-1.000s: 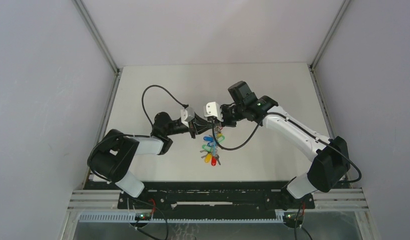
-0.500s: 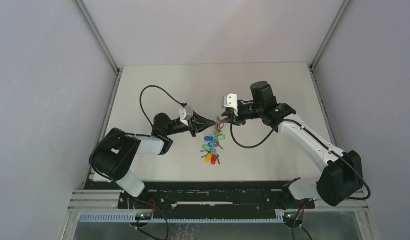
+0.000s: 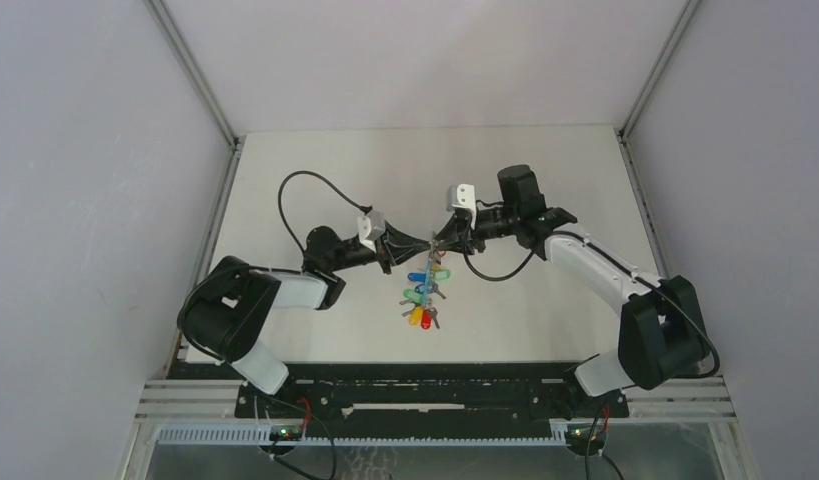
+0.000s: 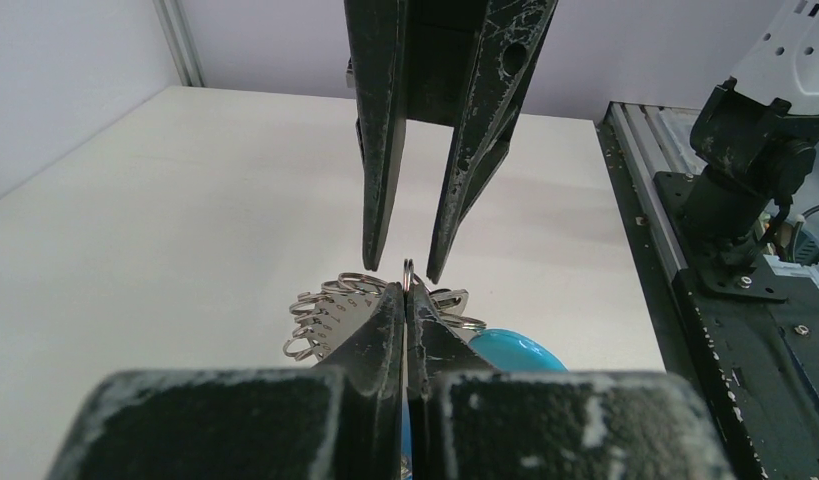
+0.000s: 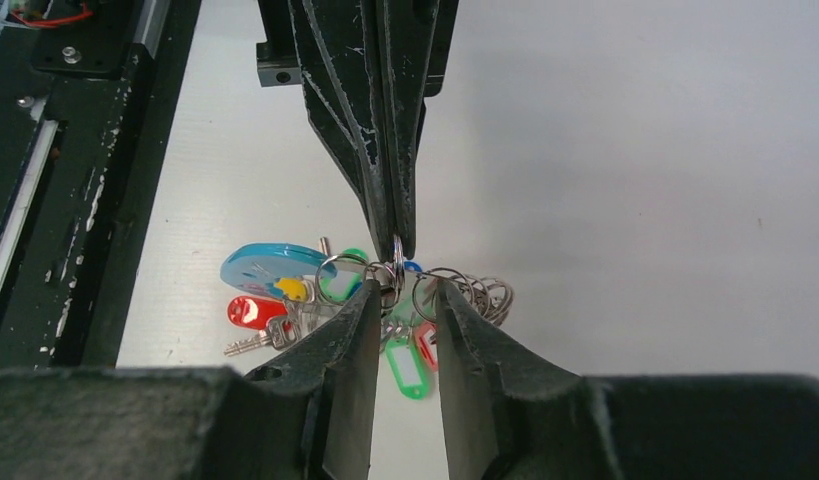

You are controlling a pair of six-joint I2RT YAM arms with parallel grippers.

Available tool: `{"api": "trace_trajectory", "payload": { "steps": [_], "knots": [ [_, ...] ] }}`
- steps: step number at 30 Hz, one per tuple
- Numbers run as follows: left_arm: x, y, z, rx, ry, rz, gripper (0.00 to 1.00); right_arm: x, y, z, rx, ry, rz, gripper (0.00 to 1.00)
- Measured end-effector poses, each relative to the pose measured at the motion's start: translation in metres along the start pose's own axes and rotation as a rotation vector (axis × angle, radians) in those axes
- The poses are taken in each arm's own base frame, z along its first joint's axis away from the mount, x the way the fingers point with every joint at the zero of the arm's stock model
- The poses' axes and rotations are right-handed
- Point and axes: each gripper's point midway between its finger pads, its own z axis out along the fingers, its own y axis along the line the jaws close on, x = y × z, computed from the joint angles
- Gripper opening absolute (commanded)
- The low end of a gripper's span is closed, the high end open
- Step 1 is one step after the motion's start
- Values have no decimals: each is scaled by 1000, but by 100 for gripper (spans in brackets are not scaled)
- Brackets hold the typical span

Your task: Put the keys on the keyring

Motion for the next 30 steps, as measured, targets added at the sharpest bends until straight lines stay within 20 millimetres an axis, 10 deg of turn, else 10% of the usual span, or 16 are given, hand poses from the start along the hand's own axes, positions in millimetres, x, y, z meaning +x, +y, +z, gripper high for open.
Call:
{"api": "trace_trajectory", "payload": {
  "steps": [11,30],
  "knots": [
    [0,0,0,-1,0,-1,0,5,3,9,-51,-27,32,0],
    [2,-1,-1,-5,5,29,17,-17,3,5,-58,218,-58,0]
  ]
}}
